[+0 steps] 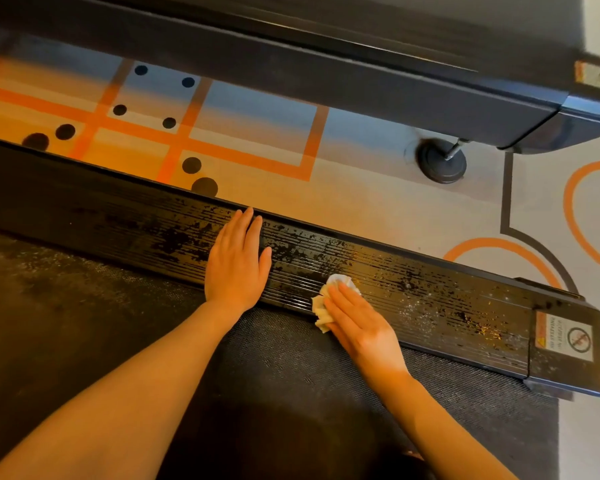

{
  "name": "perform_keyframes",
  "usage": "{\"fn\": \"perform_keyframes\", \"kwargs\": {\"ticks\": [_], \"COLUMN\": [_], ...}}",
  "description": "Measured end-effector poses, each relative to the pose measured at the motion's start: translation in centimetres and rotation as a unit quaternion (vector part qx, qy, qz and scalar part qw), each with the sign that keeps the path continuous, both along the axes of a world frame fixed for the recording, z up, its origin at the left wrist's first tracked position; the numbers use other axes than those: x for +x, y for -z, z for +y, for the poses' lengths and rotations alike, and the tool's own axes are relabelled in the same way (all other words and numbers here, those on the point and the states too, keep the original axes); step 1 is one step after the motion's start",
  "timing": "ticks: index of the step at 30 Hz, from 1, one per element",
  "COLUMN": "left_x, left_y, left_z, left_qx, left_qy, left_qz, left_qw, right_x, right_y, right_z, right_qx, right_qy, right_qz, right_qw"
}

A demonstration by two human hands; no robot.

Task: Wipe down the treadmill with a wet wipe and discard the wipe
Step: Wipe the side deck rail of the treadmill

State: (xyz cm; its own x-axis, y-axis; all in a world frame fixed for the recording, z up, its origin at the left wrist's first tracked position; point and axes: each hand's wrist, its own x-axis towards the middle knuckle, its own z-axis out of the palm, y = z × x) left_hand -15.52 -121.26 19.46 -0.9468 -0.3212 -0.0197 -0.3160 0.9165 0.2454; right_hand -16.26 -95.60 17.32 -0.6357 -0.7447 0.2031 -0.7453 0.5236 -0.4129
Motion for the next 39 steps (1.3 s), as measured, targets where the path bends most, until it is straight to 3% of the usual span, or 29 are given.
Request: {"fn": "perform_keyframes", "kwargs": {"ticks": [10,15,18,23,28,30,33,39], "left_x": [0.0,0.0,-0.1,0.0,0.1,0.1,0.1,0.1], "left_y": [-0.1,-0.1,-0.1,0.0,0.2,0.3,0.3,0.1], "left_z": [0.0,0.1,0.1,0.1,0.1,0.0,0.0,0.0], "left_qx": [-0.001,0.003,0.0,-0.002,-0.026,-0.029,-0.026,-0.012], "left_qy": [-0.004,-0.004,-0.007,-0.007,0.001,0.005,0.005,0.001], "left_qz": [-0.007,-0.002,-0.002,-0.005,0.0,0.006,0.002,-0.008], "left_qw": [1.0,1.0,1.0,1.0,1.0,1.0,1.0,1.0], "right_x": [-4.2,0.3,1.9,-2.0,-7.8,-8.4,-7.7,-7.3], "right_y": [-1.2,-0.5,-0.4,-2.0,-4.0,-3.9,-3.8,-3.1], "right_z": [-3.1,-2.5,-1.5,-3.7,-7.4,-7.9,-6.5,0.5], "right_qx": [0.028,0.015,0.066,0.068,0.149,0.152,0.156,0.17], "right_qy": [0.152,0.142,0.1,0.111,0.017,0.008,0.02,0.14], "right_qz": [0.0,-0.029,0.018,0.017,-0.085,-0.084,-0.078,-0.082], "right_qw": [0.988,0.989,0.993,0.991,0.985,0.985,0.984,0.972]}}
